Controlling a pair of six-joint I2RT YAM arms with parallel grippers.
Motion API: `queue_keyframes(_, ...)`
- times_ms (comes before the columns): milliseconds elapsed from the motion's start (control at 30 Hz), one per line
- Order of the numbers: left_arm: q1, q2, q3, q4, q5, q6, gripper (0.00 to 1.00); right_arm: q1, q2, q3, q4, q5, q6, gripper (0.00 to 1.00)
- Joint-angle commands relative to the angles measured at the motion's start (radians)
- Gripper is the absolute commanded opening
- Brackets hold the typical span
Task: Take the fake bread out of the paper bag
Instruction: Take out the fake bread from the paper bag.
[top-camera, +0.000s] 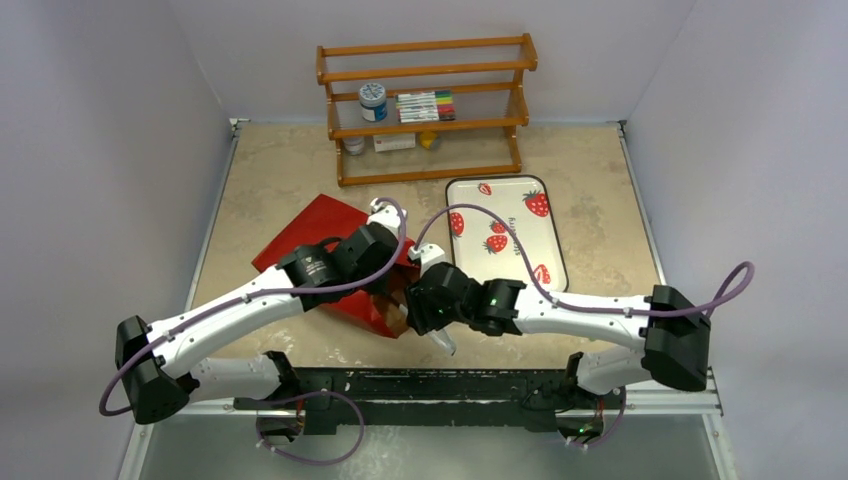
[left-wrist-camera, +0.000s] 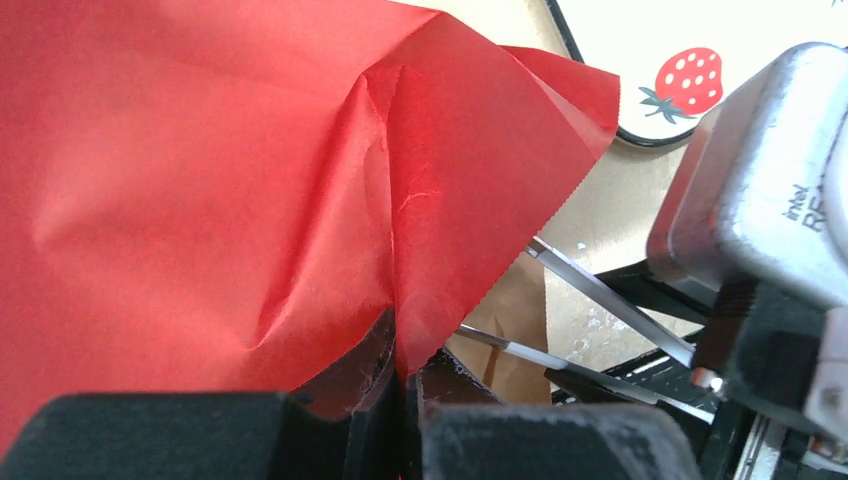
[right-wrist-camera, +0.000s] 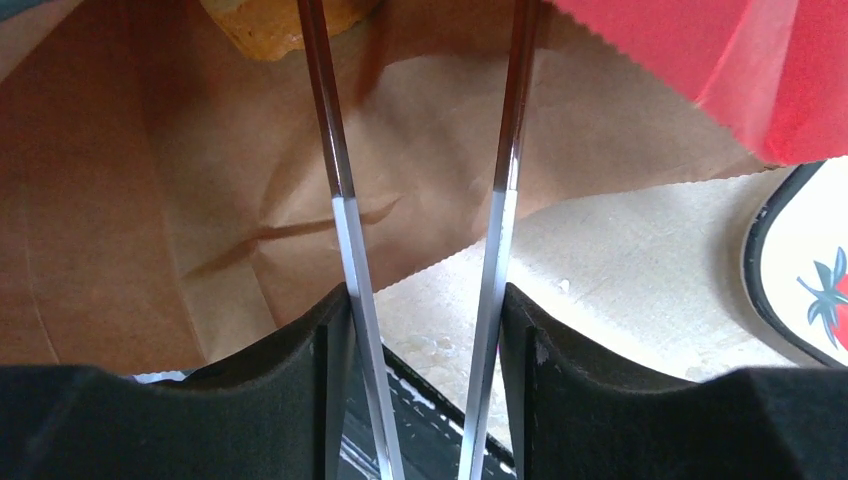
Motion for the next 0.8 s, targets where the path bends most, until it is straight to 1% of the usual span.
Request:
queue_keyframes(0, -0.009, -0.01, -0.022, 0.006, -0.057, -0.088, 0.01, 0.012, 0.037, 0.009, 0.075, 0.021, -0.006, 0.52)
queue_keyframes(200, -0.024, 0.01, -0.033, -0.004, -0.079, -0.122, 0.01, 0.013, 0.061, 0.036, 0.098, 0.001, -0.021, 0.52)
queue_keyframes(400, -0.028, -0.017, -0.057, 0.001, -0.106, -0.142, 0.0, 0.013, 0.048, 0.085, 0.065, -0.027, -0.057, 0.52)
queue_keyframes(500, -0.028, -0.027, -0.064, 0.001, -0.119, -0.148, 0.0, 0.013, 0.034, 0.085, 0.055, -0.062, -0.074, 0.52)
queue_keyframes(567, -0.028, -0.033, -0.071, 0.004, -0.125, -0.152, 0.0, 0.013, 0.03, 0.12, 0.045, -0.087, -0.087, 0.53)
queue_keyframes(767, -0.029, -0.031, -0.071, 0.015, -0.123, -0.161, 0.0, 0.014, 0.03, 0.121, 0.033, -0.111, -0.113, 0.53)
